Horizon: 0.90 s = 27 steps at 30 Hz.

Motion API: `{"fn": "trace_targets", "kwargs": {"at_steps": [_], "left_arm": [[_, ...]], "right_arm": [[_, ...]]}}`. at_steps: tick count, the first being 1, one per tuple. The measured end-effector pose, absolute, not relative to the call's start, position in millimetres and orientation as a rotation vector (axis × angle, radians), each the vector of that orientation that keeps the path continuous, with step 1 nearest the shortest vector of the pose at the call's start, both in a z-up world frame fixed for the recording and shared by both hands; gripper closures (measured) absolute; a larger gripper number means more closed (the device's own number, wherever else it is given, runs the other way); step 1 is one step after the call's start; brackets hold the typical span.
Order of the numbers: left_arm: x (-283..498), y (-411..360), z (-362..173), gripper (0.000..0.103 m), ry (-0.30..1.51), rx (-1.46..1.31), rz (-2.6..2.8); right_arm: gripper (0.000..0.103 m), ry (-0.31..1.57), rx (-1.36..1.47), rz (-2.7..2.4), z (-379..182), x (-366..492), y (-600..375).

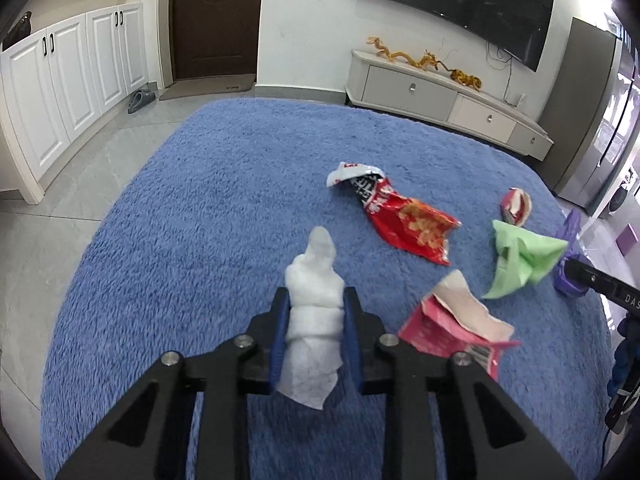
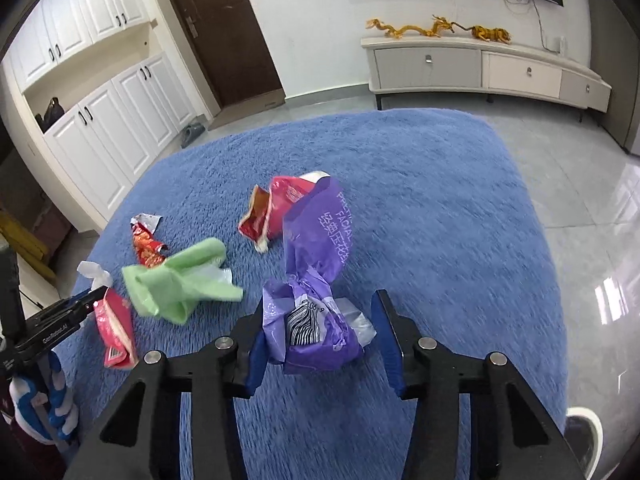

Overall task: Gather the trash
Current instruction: 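Grasp the purple bag with the right tool while the left tool grasps the white tissue, then carry the purple bag and white tissue over the trash bin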

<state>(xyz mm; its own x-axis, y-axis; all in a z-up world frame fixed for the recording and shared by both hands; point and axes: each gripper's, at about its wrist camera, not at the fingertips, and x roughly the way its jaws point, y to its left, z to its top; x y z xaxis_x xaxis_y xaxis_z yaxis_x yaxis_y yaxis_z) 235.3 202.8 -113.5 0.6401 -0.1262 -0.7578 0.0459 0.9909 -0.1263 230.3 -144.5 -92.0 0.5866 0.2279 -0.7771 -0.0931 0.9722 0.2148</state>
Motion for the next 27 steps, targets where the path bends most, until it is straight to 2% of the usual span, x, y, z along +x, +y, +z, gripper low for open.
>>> {"fn": "trace_targets", "kwargs": {"at_steps": [3, 15, 27], "left_arm": [[217.9, 205.6, -104.6, 0.081, 0.845, -0.111, -0.081], [145.1, 175.8, -41.8, 0.081, 0.704, -0.068, -0.130], [84.3, 76.2, -3.6, 0.081, 0.602, 0.100, -0.233]], "right_arm": [[0.062, 0.923, 0.178, 0.184, -88.8, 210.7, -154.1], [0.065, 0.875, 0.241, 0.209, -64.3, 117.3, -191.9], [0.065, 0.734, 0.305, 0.196, -15.7, 26.3, -239.1]]}}
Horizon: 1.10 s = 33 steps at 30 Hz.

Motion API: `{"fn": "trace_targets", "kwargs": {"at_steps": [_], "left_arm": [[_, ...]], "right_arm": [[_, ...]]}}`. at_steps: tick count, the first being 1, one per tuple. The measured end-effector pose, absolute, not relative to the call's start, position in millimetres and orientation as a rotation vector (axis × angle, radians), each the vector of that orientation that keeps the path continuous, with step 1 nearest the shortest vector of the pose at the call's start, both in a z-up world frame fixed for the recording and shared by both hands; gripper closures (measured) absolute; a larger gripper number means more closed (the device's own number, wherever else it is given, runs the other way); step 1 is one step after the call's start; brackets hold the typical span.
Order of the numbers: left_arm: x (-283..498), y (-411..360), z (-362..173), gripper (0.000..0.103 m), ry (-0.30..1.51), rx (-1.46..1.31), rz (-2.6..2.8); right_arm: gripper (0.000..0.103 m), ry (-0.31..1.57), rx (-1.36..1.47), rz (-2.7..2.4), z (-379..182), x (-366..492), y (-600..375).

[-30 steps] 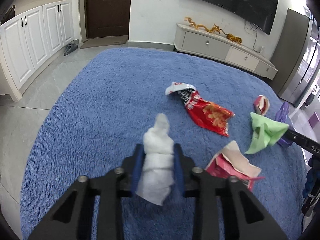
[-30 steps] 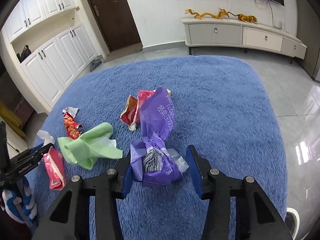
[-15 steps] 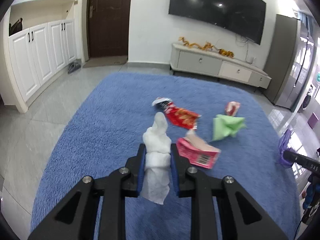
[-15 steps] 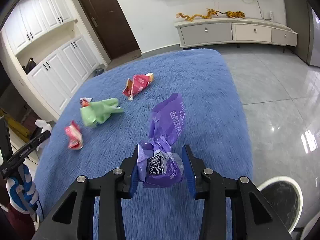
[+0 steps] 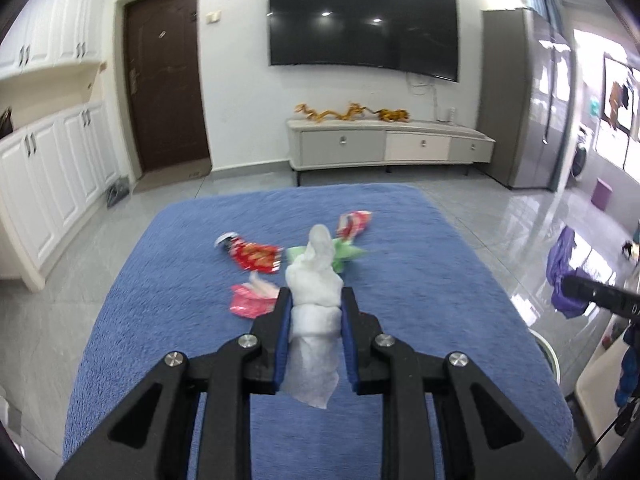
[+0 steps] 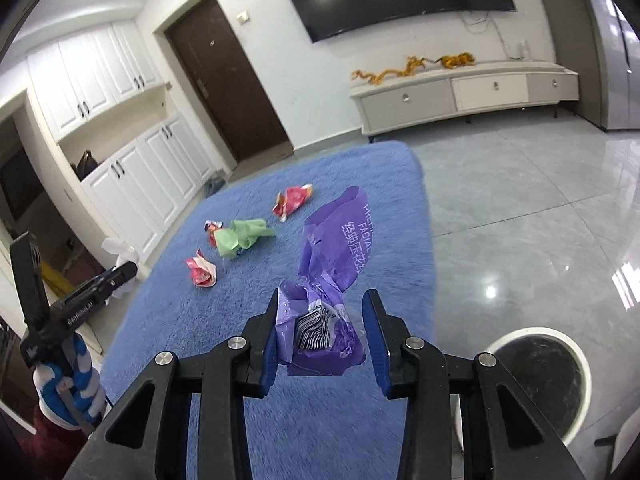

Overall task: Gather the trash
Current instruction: 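Carry the purple bag and white tissue over the trash bin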

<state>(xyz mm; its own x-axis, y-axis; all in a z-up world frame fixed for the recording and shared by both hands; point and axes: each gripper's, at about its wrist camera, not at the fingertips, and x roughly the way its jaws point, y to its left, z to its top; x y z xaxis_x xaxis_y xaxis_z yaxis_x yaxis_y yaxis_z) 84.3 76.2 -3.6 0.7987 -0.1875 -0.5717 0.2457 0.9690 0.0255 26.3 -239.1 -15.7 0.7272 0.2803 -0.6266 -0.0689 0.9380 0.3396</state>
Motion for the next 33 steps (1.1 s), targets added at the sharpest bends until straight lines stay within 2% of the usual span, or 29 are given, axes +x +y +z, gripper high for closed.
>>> {"fn": "trace_targets", "kwargs": {"at_steps": [12, 23, 33], "left_arm": [[59.5, -26.7, -5.3, 0.081, 0.599, 0.263, -0.360], [48.3, -136.0, -36.5, 0.081, 0.669, 0.413, -0.501], [49.1, -196.3, -68.4, 0.080, 0.745, 0.482, -0.601]], "right_arm": [[0.065, 0.702, 0.329, 0.057, -23.4, -24.6, -303.5], [0.065, 0.736, 0.463, -0.040, -73.7, -42.7, -372.0], [0.065, 0.804, 0.551, -0.117, -119.3, -46.4, -417.1]]}}
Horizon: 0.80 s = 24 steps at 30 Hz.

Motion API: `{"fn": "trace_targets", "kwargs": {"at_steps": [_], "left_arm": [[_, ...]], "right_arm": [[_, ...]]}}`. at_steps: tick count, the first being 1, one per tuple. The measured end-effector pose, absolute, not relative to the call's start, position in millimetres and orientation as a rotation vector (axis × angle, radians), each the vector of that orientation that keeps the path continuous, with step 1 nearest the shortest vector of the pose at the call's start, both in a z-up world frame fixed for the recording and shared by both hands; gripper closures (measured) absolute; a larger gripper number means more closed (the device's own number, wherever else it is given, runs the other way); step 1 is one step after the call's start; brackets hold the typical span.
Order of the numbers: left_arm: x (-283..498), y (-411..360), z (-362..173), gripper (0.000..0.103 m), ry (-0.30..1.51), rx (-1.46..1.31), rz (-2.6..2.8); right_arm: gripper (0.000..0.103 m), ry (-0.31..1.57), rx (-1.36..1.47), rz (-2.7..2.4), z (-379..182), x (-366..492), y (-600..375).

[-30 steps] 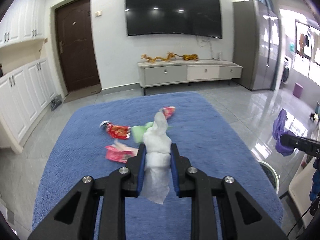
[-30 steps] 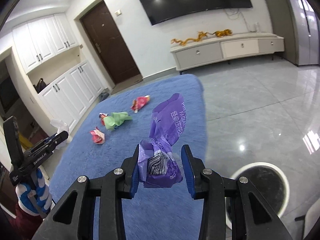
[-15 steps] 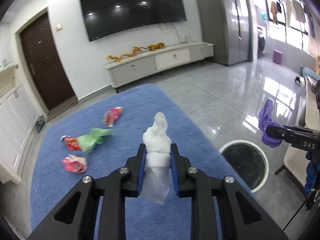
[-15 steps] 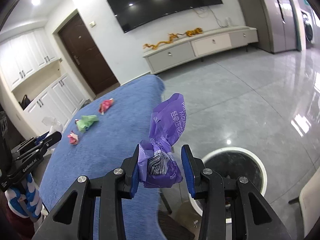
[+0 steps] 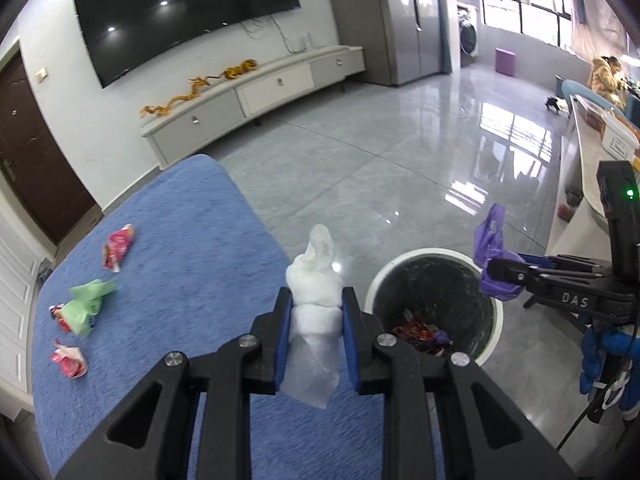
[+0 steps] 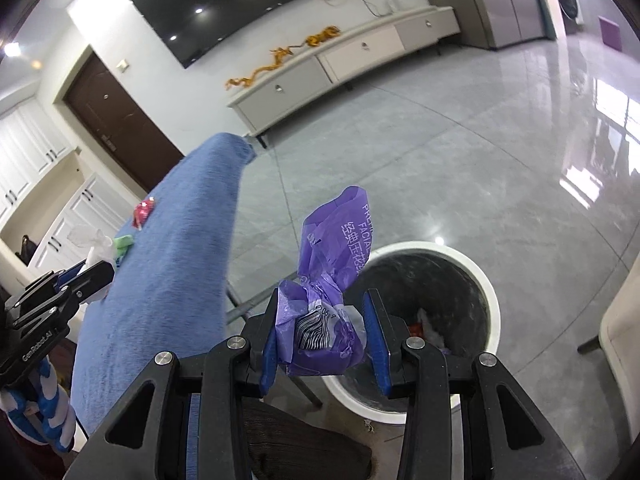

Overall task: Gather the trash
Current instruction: 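Carry the purple bag and white tissue over the trash bin, then open both tools to drop the bag and tissue into the bin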

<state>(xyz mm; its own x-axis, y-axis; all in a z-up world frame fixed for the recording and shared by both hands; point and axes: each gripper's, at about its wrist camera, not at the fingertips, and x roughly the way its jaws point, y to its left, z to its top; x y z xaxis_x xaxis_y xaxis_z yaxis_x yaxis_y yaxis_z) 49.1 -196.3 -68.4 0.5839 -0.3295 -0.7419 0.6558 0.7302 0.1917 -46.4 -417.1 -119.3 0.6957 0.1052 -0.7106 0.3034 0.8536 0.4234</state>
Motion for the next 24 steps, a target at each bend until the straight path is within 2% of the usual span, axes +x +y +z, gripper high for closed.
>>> {"fn": "trace_targets", "kwargs": {"at_steps": [8, 15, 18, 20, 24], "left_arm": [[61.6, -235.6, -89.8, 0.079, 0.825, 0.477, -0.672], [70.0, -266.9, -101.8, 0.079, 0.915, 0.421, -0.782], [74.6, -277.7, -101.7, 0.070, 0.946, 0.373, -0.840], [77.6, -281.5, -101.3, 0.053, 0.961, 0.345, -0.861], [79.5, -283.2, -96.7, 0.049, 0.966, 0.315, -0.875]], "right_arm": [[0.064, 0.859, 0.580, -0.146, -144.5, -39.4, -429.4], [0.058, 0.902, 0.595, -0.179, -165.7, -32.4, -441.0], [0.056, 0.917, 0.599, -0.211, -172.8, -33.5, -446.0], [0.055, 0.920, 0.605, -0.228, -174.7, -36.5, -448.9], [0.051, 0.922, 0.618, -0.255, -178.0, -44.7, -456.4]]}}
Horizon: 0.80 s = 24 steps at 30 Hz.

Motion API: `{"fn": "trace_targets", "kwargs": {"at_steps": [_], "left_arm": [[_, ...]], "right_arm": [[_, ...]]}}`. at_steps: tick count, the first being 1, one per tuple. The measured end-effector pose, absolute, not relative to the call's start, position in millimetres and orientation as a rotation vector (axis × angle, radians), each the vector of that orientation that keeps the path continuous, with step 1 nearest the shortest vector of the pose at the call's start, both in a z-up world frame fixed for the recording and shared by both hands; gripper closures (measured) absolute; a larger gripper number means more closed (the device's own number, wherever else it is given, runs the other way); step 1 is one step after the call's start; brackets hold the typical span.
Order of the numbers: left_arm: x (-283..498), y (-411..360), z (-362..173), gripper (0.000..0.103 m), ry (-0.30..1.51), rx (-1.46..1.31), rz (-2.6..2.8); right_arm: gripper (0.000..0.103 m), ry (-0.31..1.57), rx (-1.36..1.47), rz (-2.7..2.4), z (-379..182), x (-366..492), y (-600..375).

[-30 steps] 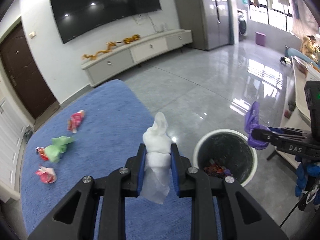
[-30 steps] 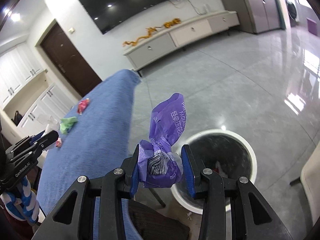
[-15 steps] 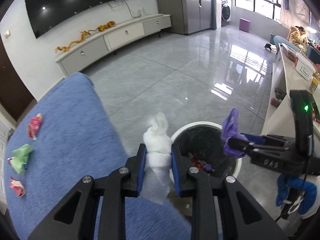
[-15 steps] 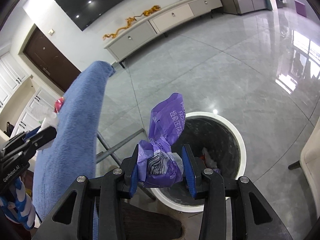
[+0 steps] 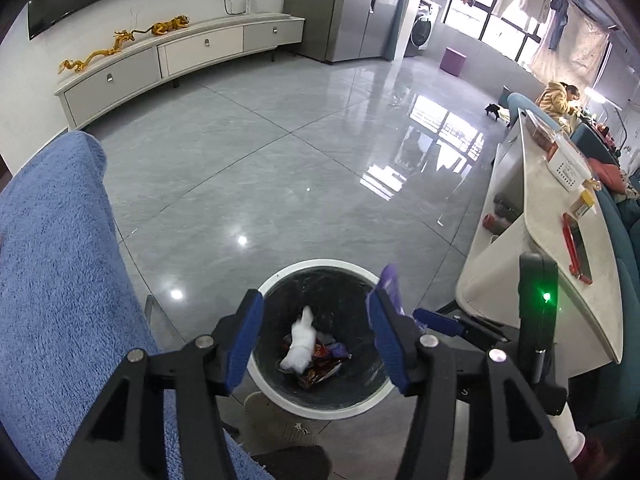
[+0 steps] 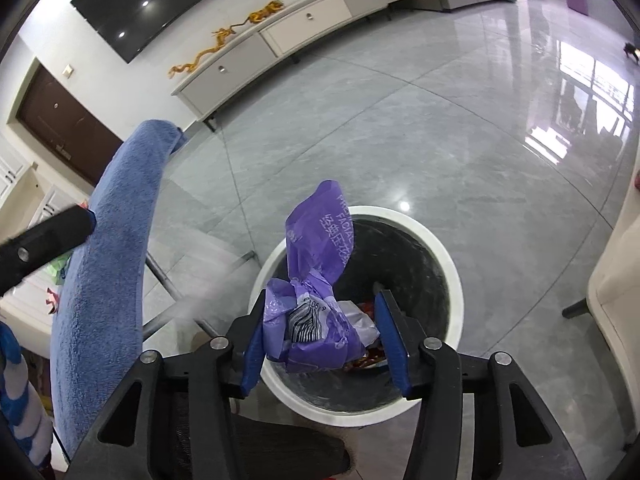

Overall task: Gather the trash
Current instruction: 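Open both tools to drop the bag and tissue into the bin, then move both open tools back over the rug toward the wrappers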

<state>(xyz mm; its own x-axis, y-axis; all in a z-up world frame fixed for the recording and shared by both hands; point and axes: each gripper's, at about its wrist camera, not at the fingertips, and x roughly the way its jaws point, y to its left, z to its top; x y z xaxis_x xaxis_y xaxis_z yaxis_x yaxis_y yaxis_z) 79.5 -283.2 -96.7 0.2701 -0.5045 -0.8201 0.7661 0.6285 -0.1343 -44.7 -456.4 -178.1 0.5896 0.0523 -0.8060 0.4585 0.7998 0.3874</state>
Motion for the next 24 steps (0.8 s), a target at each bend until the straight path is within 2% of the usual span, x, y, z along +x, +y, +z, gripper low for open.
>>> {"fn": "trace_targets", "kwargs": {"at_steps": [5, 24], "left_arm": [[84.3, -275.2, -91.8, 0.049, 0.960, 0.308, -0.858], [87.6, -184.2, -52.1, 0.049, 0.873, 0.202, -0.735]], "right_arm": [[0.047, 0.922, 0.629, -0.273, -176.6, -51.6, -458.4], [0.046, 0.854, 0.569, -0.254, -125.8, -59.1, -435.5]]}}
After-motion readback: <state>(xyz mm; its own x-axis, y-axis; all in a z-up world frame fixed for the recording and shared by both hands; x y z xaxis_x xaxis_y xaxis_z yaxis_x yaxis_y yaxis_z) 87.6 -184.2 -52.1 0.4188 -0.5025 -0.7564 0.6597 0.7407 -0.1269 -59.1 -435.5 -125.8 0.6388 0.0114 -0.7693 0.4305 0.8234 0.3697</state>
